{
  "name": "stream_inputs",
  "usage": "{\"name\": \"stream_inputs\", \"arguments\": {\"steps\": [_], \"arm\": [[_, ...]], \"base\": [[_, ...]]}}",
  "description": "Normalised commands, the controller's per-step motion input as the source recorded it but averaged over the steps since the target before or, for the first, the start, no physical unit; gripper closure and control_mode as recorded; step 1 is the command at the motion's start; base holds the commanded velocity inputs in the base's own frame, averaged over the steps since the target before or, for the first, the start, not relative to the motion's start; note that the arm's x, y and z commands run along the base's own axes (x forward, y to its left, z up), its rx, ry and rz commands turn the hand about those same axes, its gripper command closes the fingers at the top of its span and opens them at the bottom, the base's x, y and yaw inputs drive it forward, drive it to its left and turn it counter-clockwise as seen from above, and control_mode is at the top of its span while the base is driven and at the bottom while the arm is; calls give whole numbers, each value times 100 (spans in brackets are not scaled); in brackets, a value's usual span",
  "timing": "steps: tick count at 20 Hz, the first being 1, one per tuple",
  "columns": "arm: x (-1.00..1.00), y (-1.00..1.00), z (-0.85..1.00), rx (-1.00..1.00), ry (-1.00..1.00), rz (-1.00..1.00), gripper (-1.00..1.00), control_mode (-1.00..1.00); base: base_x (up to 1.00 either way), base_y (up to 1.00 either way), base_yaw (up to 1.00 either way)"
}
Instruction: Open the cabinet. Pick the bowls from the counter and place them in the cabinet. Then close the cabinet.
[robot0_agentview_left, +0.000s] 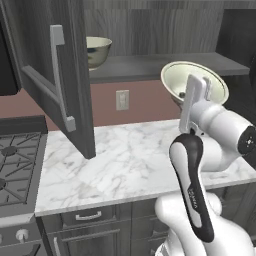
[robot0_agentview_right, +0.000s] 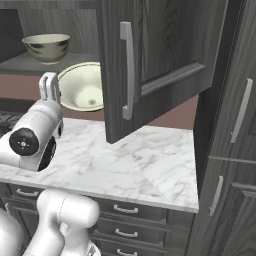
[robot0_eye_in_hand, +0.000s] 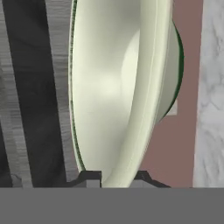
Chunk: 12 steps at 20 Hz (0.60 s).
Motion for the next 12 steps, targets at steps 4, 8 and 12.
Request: {"name": "stream_inputs", "arguments": {"steps": [4, 8, 12], "arm": [[0, 0, 14, -13, -34, 12, 100, -100], [15, 0, 13, -6, -8, 2, 100, -100], [22, 0, 12, -1, 0, 0, 100, -100]], "base": [[0, 0, 0], [0, 0, 0], [0, 0, 0]]}}
